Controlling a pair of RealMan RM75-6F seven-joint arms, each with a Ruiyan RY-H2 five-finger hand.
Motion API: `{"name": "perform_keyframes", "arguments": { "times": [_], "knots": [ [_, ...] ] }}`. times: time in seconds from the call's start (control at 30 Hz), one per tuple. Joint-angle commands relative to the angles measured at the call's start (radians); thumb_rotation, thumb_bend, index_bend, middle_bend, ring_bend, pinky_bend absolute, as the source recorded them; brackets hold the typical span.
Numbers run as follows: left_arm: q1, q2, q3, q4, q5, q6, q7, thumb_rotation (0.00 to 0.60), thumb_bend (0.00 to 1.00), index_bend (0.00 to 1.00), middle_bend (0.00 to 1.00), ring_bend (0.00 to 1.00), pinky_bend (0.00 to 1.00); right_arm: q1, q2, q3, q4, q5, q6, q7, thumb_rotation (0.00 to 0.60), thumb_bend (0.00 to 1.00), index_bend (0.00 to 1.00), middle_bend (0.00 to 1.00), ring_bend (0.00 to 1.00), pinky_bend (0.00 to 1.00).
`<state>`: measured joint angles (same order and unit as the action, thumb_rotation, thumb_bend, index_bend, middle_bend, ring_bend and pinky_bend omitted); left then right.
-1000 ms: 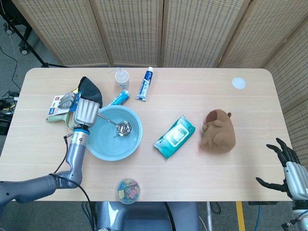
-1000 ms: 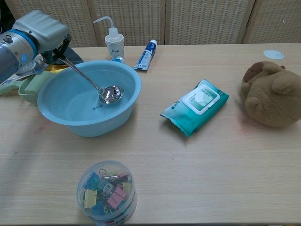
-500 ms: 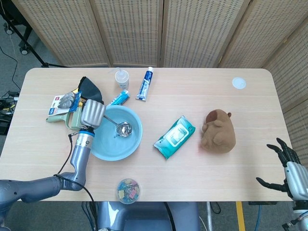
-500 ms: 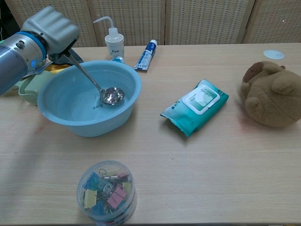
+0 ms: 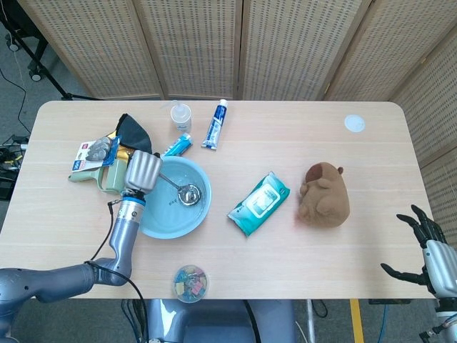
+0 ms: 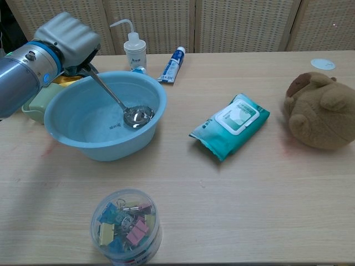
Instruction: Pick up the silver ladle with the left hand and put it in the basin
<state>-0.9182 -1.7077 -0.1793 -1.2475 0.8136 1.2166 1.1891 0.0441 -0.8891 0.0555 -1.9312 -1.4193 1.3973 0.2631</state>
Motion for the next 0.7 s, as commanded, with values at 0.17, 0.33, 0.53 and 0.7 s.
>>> {"name": "perform_keyframes", "arguments": {
  "times": [0.17, 0.33, 0.53, 0.7],
  "knots": [
    [0.040, 0.080, -0.065, -0.113, -0.058, -0.070, -0.160, 0.600, 0.49, 0.85, 0.90, 0.91, 0.95, 0.002, -0.006, -0.003, 0.002, 0.000, -0.007, -0.009, 0.600, 0.00, 0.15, 0.00, 0.00, 0.00],
    [0.058, 0.135, -0.068, -0.151, -0.067, -0.087, -0.208, 0.600, 0.49, 0.85, 0.90, 0.91, 0.95, 0.003, -0.012, -0.005, 0.003, 0.001, -0.010, -0.019, 0.600, 0.00, 0.15, 0.00, 0.00, 0.00],
    [0.079, 0.182, -0.075, -0.191, -0.091, -0.111, -0.262, 0.600, 0.49, 0.85, 0.90, 0.91, 0.95, 0.004, -0.017, -0.007, 0.002, -0.001, -0.011, -0.031, 0.600, 0.00, 0.15, 0.00, 0.00, 0.00],
    [0.097, 0.244, -0.089, -0.251, -0.099, -0.130, -0.322, 0.600, 0.49, 0.85, 0.90, 0.91, 0.95, 0.005, -0.022, -0.007, 0.003, 0.001, -0.012, -0.040, 0.600, 0.00, 0.15, 0.00, 0.00, 0.00]
  ]
}}
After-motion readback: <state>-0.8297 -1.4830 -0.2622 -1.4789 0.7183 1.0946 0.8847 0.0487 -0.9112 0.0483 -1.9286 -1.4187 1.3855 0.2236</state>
